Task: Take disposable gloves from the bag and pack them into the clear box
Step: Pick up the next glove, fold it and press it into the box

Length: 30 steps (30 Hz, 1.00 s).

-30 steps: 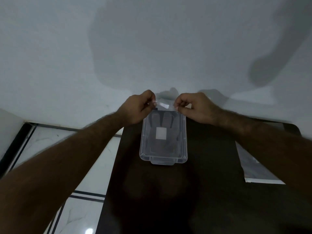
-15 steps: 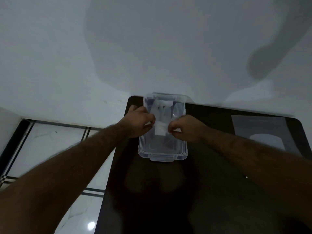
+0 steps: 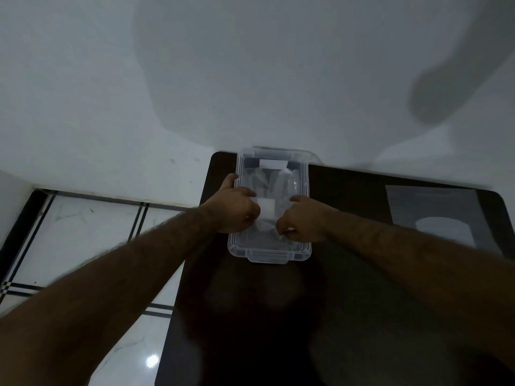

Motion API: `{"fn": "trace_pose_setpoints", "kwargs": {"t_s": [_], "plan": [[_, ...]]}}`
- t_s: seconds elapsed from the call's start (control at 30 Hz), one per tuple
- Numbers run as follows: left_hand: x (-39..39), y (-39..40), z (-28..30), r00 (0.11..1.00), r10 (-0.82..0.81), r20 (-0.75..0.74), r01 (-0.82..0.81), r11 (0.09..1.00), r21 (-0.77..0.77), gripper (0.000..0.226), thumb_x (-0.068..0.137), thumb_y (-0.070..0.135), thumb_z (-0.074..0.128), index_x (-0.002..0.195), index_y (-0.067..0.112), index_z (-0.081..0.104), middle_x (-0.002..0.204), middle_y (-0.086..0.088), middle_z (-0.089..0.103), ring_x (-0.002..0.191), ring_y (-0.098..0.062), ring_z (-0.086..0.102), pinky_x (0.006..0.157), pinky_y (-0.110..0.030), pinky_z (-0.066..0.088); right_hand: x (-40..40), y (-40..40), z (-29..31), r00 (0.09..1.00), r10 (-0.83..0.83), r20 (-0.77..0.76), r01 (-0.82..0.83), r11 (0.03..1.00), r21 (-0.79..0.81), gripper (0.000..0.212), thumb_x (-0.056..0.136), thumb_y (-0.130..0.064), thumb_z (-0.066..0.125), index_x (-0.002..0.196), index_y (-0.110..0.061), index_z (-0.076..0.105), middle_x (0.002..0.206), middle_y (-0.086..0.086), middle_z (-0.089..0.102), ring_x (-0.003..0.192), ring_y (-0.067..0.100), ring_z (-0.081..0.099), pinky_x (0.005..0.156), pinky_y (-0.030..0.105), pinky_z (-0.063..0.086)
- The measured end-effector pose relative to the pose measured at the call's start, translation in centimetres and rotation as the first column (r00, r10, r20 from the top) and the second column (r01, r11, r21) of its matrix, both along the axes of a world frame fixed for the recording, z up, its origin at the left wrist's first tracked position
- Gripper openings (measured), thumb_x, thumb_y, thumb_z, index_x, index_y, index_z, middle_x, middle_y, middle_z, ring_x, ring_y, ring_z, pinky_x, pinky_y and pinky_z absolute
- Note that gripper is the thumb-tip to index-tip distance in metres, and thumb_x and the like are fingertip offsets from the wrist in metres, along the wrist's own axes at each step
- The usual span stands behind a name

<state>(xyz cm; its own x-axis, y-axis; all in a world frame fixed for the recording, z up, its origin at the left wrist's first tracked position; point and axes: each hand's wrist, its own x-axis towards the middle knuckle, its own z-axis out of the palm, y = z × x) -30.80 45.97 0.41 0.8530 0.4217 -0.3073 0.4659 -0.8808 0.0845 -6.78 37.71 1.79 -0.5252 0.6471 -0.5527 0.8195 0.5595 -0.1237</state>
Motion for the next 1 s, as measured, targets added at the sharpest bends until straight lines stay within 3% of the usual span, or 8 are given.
{"fn": "trace_pose_setpoints", "kwargs": {"t_s": [0.13, 0.33, 0.5, 0.7, 0.87, 1.0], "plan": [[0.1, -0.2, 0.4, 0.999, -0.034, -0.035, 0.033, 0.999, -0.023, 0.02, 0.101, 0.042, 0.061, 0.111, 0.033, 0.076, 0.132, 0.001, 0.073, 0.146, -0.02, 0.053, 0.126, -0.069, 0.004, -0.6, 0.0, -0.2, 0.999, 0.051, 0.017, -0.05, 0.996, -0.072, 0.037, 0.105, -0.04, 0.058, 0.141, -0.032, 0.062, 0.138, -0.004, 0.07, 0.129, 0.018, 0.063, 0.128, 0.051, 0.023], [0.5, -0.7, 0.7, 0.988, -0.083, -0.129, 0.074, 0.995, -0.074, 0.022, 0.103, 0.043, 0.059, 0.115, 0.034, 0.076, 0.131, 0.005, 0.073, 0.148, -0.019, 0.05, 0.125, -0.071, -0.001, -1.3, 0.2, -0.4, 0.991, 0.108, 0.075, -0.098, 0.987, -0.129, 0.044, 0.106, -0.042, 0.055, 0.148, -0.031, 0.054, 0.139, -0.002, 0.069, 0.135, 0.021, 0.059, 0.13, 0.054, 0.017], [1.0, -1.3, 0.5, 0.96, -0.104, -0.26, 0.073, 0.99, -0.124, 0.05, 0.107, 0.065, 0.04, 0.123, 0.035, 0.077, 0.128, 0.008, 0.075, 0.15, -0.019, 0.045, 0.123, -0.071, -0.013, -1.4, 0.9, -0.6, 0.989, 0.098, 0.108, -0.083, 0.988, -0.13, 0.04, 0.106, -0.042, 0.055, 0.145, -0.03, 0.057, 0.138, 0.001, 0.068, 0.133, 0.023, 0.06, 0.128, 0.056, 0.022], [0.3, -1.2, -0.3, 0.948, -0.157, -0.278, 0.152, 0.988, -0.042, 0.073, 0.107, 0.071, 0.02, 0.115, 0.03, 0.079, 0.12, 0.006, 0.076, 0.152, -0.023, 0.044, 0.125, -0.073, -0.008, -1.7, 0.9, -0.7, 0.97, 0.133, 0.204, -0.095, 0.978, -0.185, 0.04, 0.105, -0.041, 0.057, 0.145, -0.032, 0.057, 0.138, -0.001, 0.066, 0.135, 0.024, 0.057, 0.127, 0.062, 0.018], [0.6, -1.1, 0.1, 0.937, -0.191, -0.293, 0.176, 0.981, -0.079, 0.071, 0.108, 0.069, 0.015, 0.129, 0.034, 0.073, 0.128, 0.007, 0.075, 0.156, -0.023, 0.039, 0.124, -0.073, -0.012, -2.0, 1.1, -0.5, 0.97, 0.122, 0.209, -0.096, 0.987, -0.128, 0.039, 0.105, -0.043, 0.056, 0.143, -0.031, 0.059, 0.135, 0.001, 0.067, 0.131, 0.025, 0.059, 0.126, 0.06, 0.022], [0.9, -0.3, 0.5, 0.945, -0.177, -0.274, 0.152, 0.982, -0.108, 0.069, 0.109, 0.07, 0.017, 0.128, 0.036, 0.074, 0.125, 0.007, 0.076, 0.154, -0.022, 0.041, 0.125, -0.069, -0.017, -2.3, 2.0, -0.5, 0.97, 0.054, 0.238, -0.052, 0.999, -0.015, 0.045, 0.103, -0.048, 0.056, 0.143, -0.028, 0.058, 0.133, 0.005, 0.066, 0.128, 0.028, 0.061, 0.123, 0.059, 0.029]]}}
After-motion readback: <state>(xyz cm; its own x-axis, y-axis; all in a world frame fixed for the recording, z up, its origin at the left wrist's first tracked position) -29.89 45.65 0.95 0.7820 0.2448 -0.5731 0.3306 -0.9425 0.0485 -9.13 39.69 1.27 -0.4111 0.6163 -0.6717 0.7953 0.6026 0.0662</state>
